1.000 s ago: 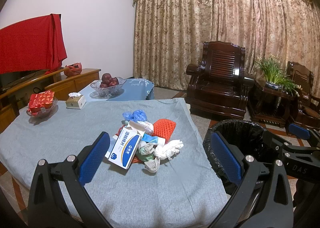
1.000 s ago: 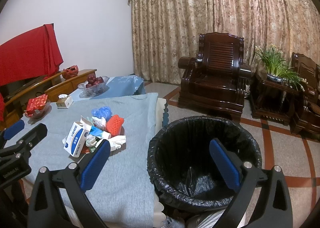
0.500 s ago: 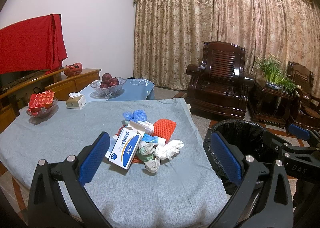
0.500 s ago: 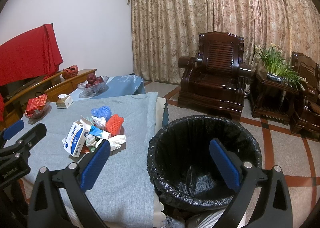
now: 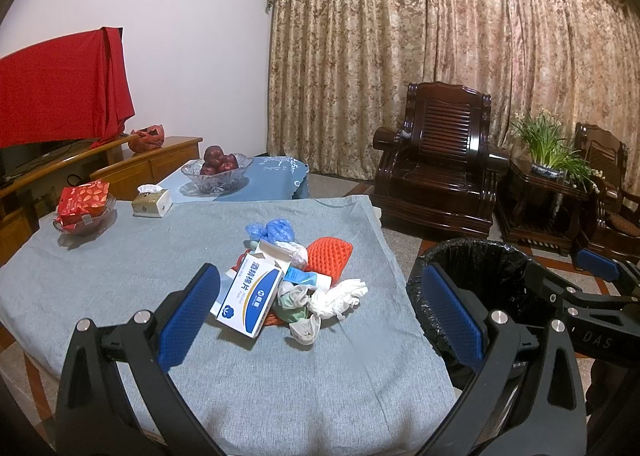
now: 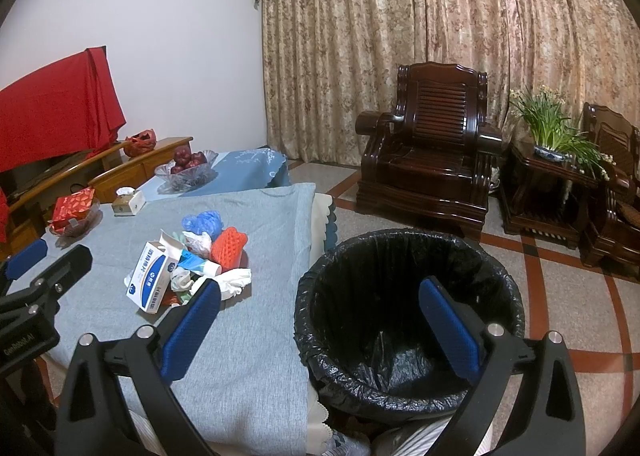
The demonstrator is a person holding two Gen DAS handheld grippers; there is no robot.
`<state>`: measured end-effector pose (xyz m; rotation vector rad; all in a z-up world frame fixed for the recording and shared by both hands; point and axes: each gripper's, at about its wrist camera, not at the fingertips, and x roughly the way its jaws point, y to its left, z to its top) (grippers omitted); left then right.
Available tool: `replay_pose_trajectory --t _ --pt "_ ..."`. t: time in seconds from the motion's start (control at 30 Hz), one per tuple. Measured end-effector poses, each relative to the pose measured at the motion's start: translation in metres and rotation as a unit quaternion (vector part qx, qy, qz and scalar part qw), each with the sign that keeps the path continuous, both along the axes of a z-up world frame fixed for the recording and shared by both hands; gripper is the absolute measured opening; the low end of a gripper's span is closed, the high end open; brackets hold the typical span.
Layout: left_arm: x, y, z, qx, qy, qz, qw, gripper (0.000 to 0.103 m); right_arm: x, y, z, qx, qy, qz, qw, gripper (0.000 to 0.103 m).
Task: Collect trash
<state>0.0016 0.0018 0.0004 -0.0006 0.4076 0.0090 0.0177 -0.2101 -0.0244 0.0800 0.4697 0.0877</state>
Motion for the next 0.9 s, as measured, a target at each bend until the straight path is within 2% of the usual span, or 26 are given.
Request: replay_pose_trajectory --t 0.6,0.73,0.83,0.87,0.9 --pt "0.0 0.007 -0.002 -0.001 0.001 0.0 1.0 0.098 0.001 0.001 -0.002 0.0 0.003 0.0 1.0 0.097" --pt "0.002 0.009 -0.002 -0.002 0.002 0.001 1.0 0.098 0.002 0.001 -0.01 -0.002 0.003 0.001 1.0 0.097" --pt "-0.001 0.019 -0.016 -0.005 0.004 0.002 1.0 0.098 0.003 0.001 -0.015 -0.003 0.006 0.003 1.0 0.097" --pt "0.0 0.02 -0.017 -0.006 0.005 0.003 1.0 0.098 0.004 0.002 -0.028 -0.003 0.007 0.004 1.0 0.097" --pt "0.0 0.022 -0.019 -0.007 0.005 0.005 1.0 0.098 0.005 0.003 -0.029 -0.003 0.008 0.005 1.0 0.097"
